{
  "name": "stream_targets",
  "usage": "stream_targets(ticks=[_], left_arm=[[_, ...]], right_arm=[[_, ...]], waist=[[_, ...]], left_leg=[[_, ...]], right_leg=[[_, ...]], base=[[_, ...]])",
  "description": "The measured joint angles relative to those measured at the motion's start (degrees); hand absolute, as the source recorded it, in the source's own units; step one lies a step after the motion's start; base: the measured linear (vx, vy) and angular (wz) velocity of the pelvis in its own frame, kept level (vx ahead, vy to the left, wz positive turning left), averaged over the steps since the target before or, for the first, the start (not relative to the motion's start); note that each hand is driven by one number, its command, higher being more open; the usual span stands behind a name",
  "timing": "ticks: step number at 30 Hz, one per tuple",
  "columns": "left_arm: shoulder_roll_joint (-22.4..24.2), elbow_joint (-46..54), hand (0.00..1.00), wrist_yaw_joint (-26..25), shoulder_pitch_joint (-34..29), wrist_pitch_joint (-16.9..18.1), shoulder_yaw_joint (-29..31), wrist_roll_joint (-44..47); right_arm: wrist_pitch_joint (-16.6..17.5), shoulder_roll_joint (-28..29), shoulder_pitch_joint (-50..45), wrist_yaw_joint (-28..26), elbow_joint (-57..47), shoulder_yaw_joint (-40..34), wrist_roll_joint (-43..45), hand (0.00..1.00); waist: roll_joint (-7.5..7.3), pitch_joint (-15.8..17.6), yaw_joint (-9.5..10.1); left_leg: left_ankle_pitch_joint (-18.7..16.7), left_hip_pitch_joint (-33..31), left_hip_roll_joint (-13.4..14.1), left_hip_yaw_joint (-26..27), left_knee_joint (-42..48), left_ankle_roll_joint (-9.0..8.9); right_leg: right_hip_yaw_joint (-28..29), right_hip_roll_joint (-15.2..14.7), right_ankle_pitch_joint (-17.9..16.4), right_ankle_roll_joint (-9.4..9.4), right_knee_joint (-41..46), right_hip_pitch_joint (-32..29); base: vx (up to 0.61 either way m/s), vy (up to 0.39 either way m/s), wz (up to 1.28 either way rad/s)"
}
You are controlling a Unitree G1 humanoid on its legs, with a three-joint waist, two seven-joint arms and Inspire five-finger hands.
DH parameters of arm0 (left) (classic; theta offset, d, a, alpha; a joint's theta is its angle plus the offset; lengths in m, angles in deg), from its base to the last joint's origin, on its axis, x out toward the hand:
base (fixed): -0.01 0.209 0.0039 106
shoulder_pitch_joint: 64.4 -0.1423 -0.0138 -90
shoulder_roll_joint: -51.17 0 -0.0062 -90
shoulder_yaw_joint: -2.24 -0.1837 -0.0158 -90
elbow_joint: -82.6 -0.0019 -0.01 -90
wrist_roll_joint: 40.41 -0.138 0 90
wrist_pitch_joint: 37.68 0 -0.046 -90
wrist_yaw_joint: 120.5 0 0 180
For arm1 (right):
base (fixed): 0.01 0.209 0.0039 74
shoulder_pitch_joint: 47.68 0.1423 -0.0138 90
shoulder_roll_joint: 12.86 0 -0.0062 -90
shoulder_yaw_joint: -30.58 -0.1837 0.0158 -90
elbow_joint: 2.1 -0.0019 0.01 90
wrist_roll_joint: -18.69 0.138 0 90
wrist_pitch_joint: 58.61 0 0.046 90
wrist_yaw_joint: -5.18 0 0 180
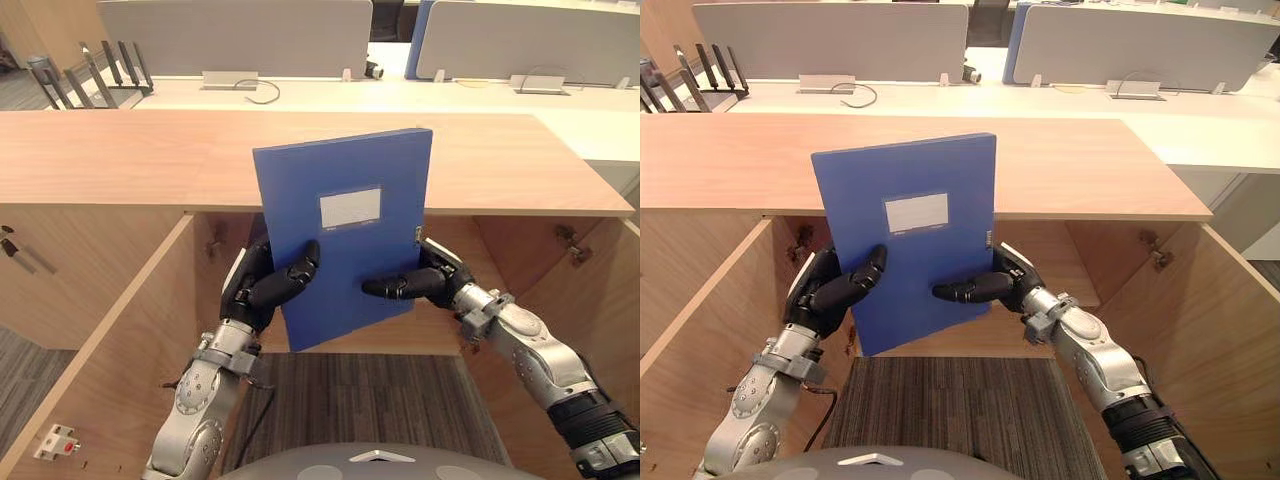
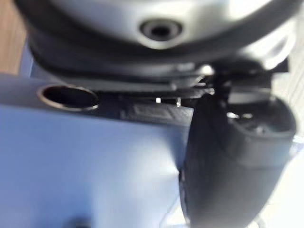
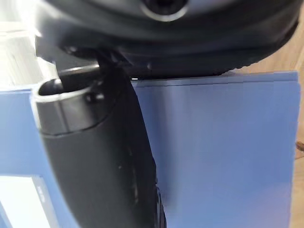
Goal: Walk over to the cabinet, pick up the folder, carry it to the office cabinet, place the folder inside the office cabinet, then close the office cabinet door
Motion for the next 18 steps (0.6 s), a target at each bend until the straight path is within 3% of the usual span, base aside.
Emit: stream_targets(ticks=[5, 8, 11, 18], left_arm=[[-1.38, -2.0, 0.0, 0.04, -0.67, -0.43, -0.72, 6.0], [-1.6, -5.39, 0.0, 0.15, -1.67, -0.2, -0.64, 14.18], [-1.15, -6.8, 0.0, 3.73, -3.67, -0.04, -0.65, 20.32], [-3.39, -9.88, 0.0, 10.24, -3.74, 0.96, -0.6, 23.34]], right_arm=[[0.22, 4.82, -0.97, 2.94, 1.01, -1.82, 0.01, 0.0], [1.97, 7.79, -1.01, 2.98, 1.0, -3.09, 1.61, 0.0], [3.55, 11.29, -1.01, 3.78, 1.0, -5.1, 5.09, 0.0], [3.86, 11.3, -1.01, 3.77, 1.01, -4.11, 6.28, 0.0]], waist=[[0.15, -0.09, -0.16], [0.15, -0.09, -0.54], [0.12, -0.07, -0.5], [0.06, -0.07, 0.12]], left_leg=[[0.0, -0.04, -0.03, -0.01, -0.06, 0.0], [0.0, -0.04, -0.02, -0.01, -0.06, 0.0], [0.0, -0.11, -0.05, -0.03, -0.08, 0.0], [0.06, -0.18, -0.04, -0.23, -0.11, -0.02]], right_leg=[[0.01, -0.02, 0.0, 0.0, 0.0, -0.05], [0.02, -0.01, -0.03, -0.03, 0.0, -0.05], [0.01, -0.04, -0.05, -0.06, 0.0, -0.14], [-0.11, -0.01, -0.07, -0.09, 0.0, -0.13]], base=[[0.0, 0.0, 0.0], [0.0, 0.0, 0.0], [0.0, 0.0, 0.0], [0.0, 0.0, 0.0]])
